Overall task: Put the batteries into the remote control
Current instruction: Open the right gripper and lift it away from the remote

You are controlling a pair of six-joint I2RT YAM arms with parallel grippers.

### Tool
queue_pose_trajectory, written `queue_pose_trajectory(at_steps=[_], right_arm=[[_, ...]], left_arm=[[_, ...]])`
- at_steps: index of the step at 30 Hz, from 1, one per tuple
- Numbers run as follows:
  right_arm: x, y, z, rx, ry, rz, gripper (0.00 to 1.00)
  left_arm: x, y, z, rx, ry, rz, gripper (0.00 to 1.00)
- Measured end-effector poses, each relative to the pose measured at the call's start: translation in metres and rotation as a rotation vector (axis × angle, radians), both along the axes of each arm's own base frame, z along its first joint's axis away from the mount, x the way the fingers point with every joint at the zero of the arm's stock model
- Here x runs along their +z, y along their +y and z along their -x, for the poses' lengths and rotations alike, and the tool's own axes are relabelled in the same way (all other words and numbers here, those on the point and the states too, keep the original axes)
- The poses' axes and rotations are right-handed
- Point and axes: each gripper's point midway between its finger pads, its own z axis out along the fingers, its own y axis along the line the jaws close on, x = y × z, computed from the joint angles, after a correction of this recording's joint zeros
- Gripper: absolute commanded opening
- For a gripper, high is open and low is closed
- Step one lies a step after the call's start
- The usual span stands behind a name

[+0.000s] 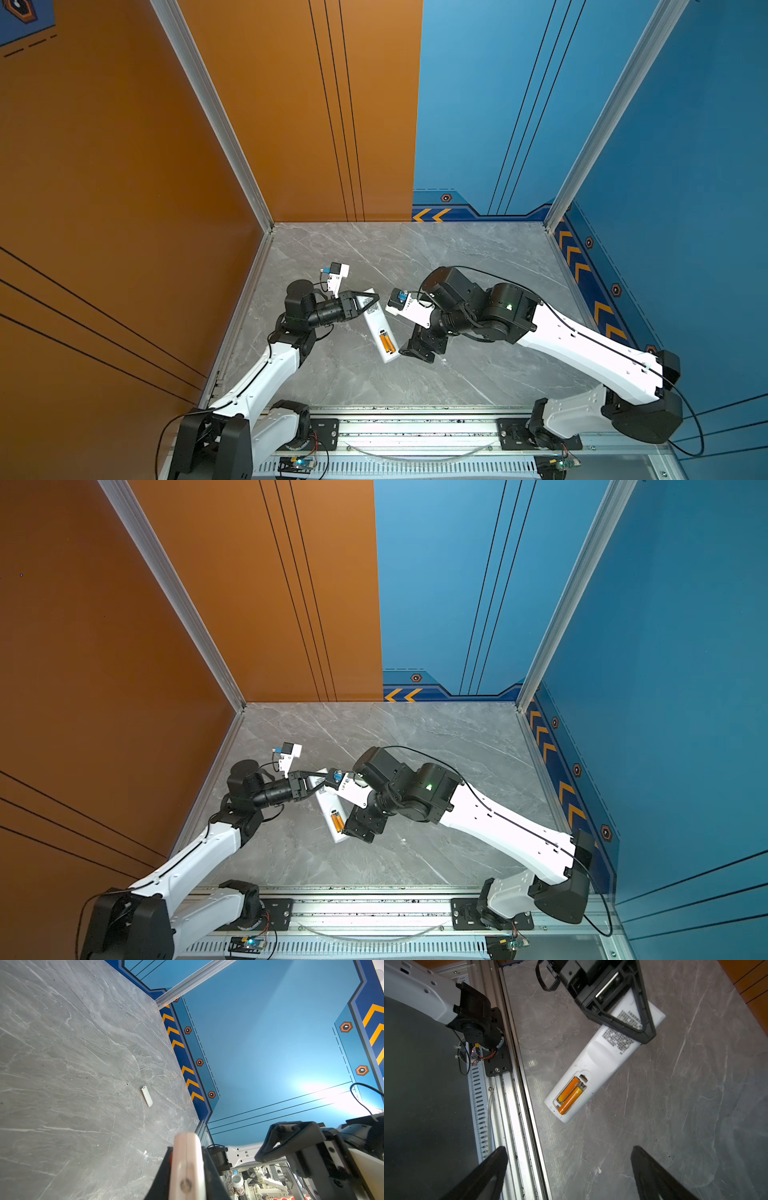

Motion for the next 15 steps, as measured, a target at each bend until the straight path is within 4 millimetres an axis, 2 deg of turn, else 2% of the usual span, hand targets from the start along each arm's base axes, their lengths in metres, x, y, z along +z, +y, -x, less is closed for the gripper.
queue_pose_trajectory(at_steps=[5,8,15], right_arm=[[-0.006,-0.003,0.006,0.089,-0.075,-0.002,0.95],[-0.008,-0.005,0.011,0.140,-0.106,-0.002,0.94],[-0.003,0.007,0.018,0.226,-0.204,-0.004,0.91]], left_arm=[[0.002,-0.003,0.006,-0.029,-0.020,-0.004,0.00],[0.003,-0.006,0.009,-0.049,-0.031,-0.007,0.00],[0.005,-0.011,0.013,-0.077,-0.044,-0.008,0.00]])
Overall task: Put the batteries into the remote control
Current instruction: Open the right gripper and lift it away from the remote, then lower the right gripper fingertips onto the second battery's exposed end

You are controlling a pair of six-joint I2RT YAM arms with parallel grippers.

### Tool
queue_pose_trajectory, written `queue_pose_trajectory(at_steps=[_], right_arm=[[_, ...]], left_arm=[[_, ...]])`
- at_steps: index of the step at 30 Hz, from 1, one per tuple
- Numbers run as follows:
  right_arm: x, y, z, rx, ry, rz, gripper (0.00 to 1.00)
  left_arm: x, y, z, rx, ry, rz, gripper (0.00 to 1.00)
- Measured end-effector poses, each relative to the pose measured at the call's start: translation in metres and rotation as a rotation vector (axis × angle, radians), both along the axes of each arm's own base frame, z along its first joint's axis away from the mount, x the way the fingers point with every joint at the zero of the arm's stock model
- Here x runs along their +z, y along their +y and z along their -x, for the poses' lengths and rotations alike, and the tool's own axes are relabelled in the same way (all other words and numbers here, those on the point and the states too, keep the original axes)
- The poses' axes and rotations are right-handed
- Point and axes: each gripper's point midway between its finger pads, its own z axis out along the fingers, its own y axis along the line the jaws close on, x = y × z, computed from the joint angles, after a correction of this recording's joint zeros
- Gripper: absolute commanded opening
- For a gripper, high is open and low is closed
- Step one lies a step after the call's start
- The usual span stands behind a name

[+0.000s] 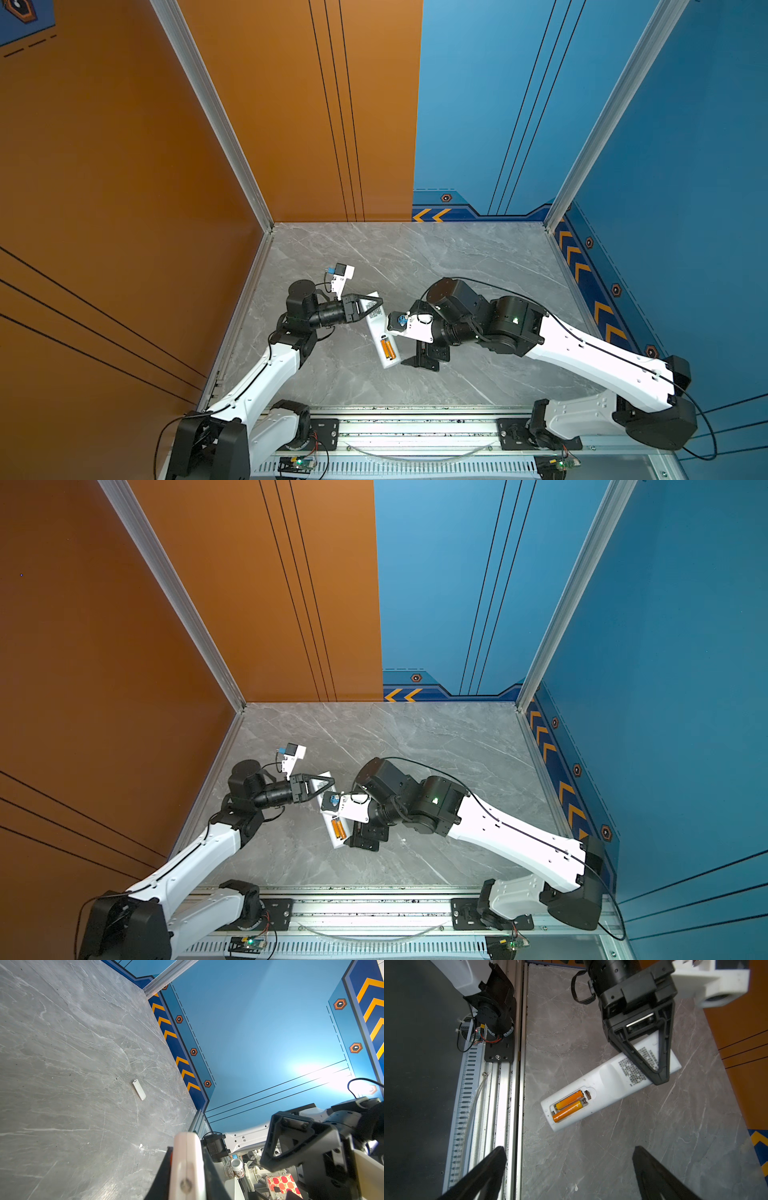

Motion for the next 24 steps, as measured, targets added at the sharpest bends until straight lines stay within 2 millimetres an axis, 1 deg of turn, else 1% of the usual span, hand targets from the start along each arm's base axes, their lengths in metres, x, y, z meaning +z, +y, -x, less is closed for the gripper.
queue_pose_trajectory(at_steps=[2,6,9,13,19,24], right_arm=[[-0.003,0.002,-0.001,0.010,-0.033,0.017,0.89],[-0.011,0.004,-0.006,0.009,-0.080,0.061,0.89],[-0.013,0.006,-0.008,0.011,-0.114,0.083,0.87],[-0.011,0.014,-0.005,0.031,-0.157,0.097,0.76],[-0.020,0.021,0.001,0.056,-0.191,0.137,0.66],[-0.022,0.023,0.003,0.067,-0.219,0.158,0.56]], left_arm=[[0.000,-0.001,0.001,-0.007,-0.002,0.000,0.00],[0.000,-0.002,0.003,-0.015,-0.006,-0.001,0.00],[0.000,-0.003,0.003,-0.019,-0.008,-0.002,0.00],[-0.002,-0.003,0.002,-0.020,0.001,-0.003,0.00],[-0.002,-0.004,0.002,-0.026,0.003,-0.003,0.00],[-0.001,-0.006,0.004,-0.037,0.001,-0.001,0.00]])
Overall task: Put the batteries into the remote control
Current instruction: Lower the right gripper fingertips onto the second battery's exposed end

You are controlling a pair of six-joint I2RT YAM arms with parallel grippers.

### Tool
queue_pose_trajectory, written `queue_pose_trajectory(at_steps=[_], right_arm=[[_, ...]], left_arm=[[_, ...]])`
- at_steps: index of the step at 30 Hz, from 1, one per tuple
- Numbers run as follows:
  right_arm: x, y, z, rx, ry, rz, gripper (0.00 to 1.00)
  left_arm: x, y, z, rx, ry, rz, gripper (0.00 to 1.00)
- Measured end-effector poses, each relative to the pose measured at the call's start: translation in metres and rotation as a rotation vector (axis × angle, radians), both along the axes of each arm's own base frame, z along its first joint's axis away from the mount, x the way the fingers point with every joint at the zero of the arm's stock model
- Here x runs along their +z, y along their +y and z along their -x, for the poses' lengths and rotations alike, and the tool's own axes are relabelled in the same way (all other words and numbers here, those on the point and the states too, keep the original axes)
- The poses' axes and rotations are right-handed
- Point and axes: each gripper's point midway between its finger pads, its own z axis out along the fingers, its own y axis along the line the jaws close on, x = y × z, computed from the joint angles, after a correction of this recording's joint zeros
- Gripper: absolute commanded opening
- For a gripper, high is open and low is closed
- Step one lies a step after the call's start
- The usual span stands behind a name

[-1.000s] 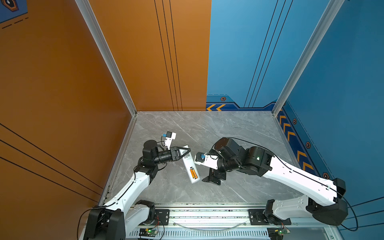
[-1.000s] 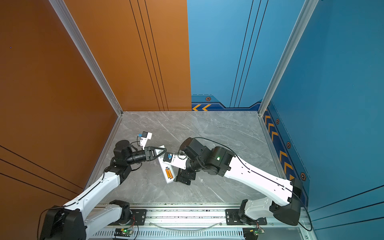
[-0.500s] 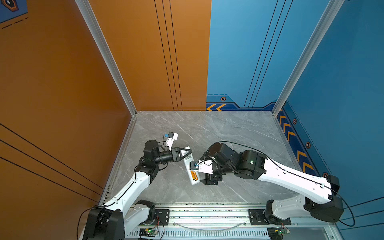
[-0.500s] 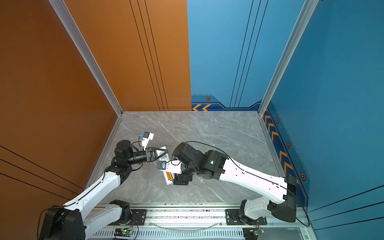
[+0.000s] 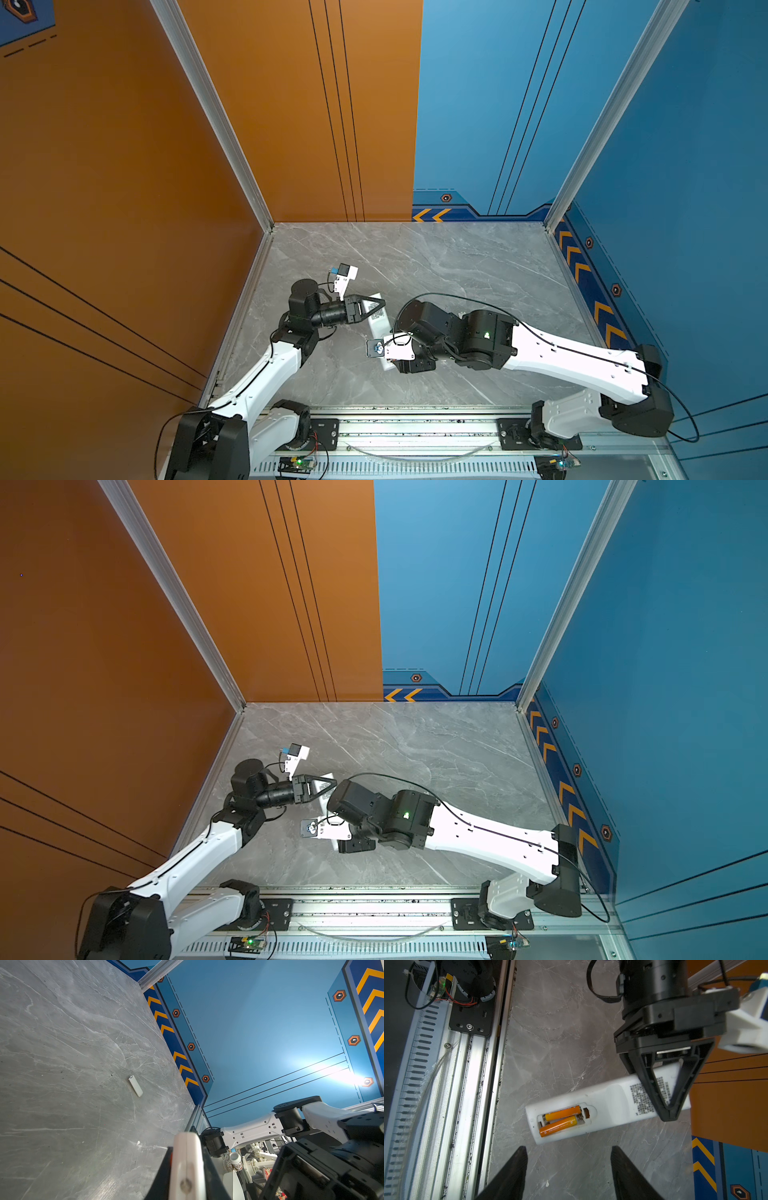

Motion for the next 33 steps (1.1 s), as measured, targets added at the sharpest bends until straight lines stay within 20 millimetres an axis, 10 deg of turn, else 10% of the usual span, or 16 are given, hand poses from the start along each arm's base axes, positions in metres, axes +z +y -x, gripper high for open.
queue_pose_trajectory(at_steps=[33], right_arm=[[-0.031,0.004,0.012,0.050,-0.016,0.103,0.37]], left_arm=[[0.001,-0.002,0.002,-0.014,0.000,0.002,0.00]])
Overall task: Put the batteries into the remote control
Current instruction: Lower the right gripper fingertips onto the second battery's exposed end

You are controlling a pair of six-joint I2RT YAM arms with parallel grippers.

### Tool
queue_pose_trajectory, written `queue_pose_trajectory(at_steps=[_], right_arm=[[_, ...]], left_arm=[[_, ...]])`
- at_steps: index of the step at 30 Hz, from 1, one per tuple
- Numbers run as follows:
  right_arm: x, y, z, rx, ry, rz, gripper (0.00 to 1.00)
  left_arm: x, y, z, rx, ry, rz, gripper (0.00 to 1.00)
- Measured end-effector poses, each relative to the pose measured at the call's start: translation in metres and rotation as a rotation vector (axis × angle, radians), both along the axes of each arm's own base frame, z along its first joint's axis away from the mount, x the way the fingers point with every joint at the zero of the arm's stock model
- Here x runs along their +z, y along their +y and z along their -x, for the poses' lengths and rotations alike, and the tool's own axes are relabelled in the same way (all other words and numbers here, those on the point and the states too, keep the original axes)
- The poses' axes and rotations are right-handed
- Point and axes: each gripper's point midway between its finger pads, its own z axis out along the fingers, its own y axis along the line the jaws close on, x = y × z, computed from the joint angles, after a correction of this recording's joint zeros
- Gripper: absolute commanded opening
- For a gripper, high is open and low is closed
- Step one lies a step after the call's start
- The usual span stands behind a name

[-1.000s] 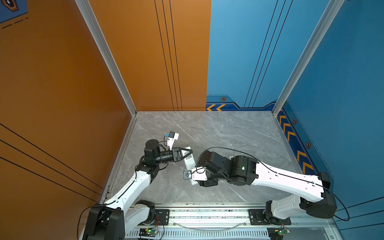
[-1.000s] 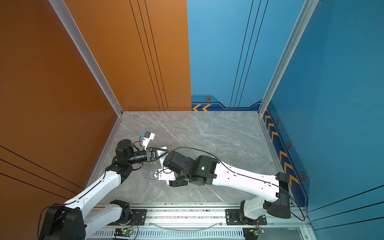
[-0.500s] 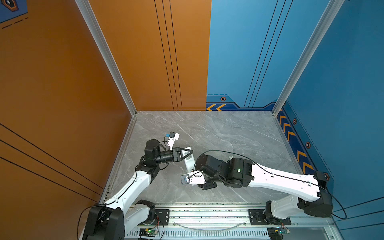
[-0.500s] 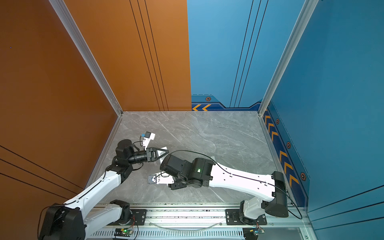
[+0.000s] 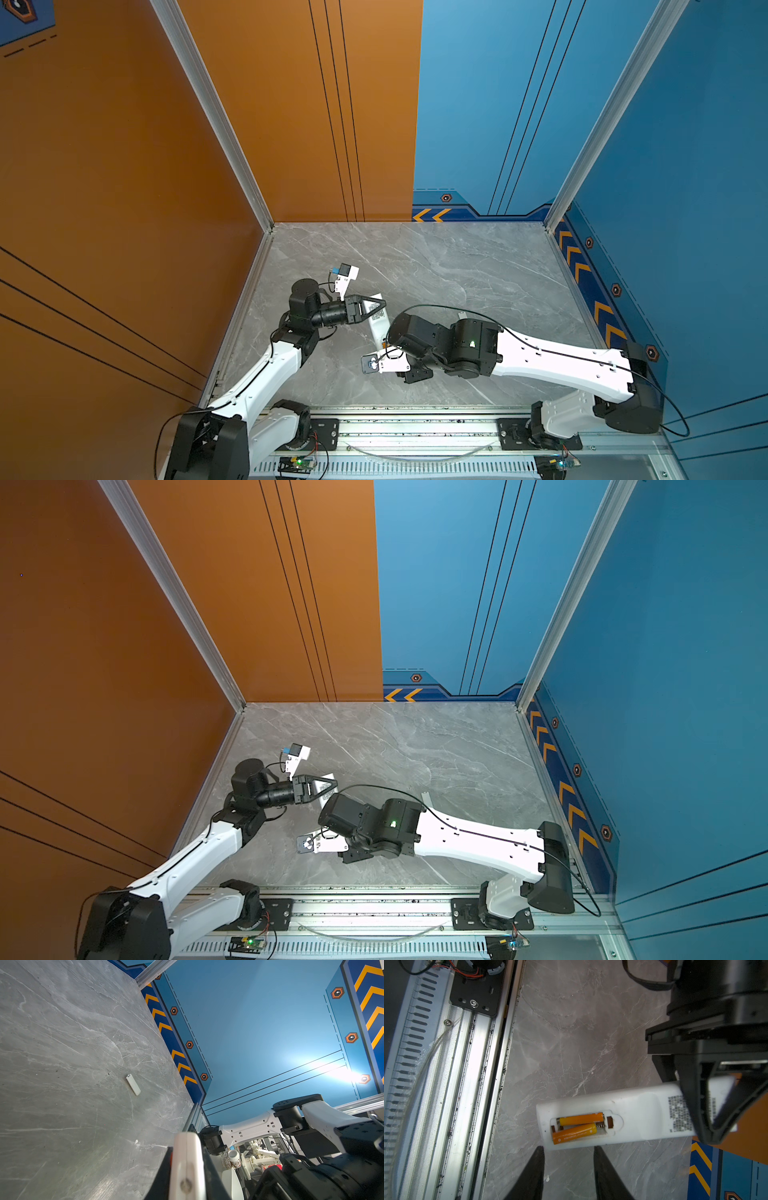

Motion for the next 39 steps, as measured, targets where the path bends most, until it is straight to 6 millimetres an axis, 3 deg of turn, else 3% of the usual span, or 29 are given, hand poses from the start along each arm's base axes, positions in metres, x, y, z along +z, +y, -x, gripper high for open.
queue_pose_trajectory(at_steps=[13,39], right_arm=[[-0.018,-0.004,0.002,0.002,0.011,0.047,0.33],[-0.027,-0.003,-0.003,-0.007,-0.007,0.078,0.23]], left_arm=[[0.000,0.000,0.000,0.000,0.000,0.000,0.00],[0.001,0.000,0.001,0.000,-0.004,0.001,0.00]])
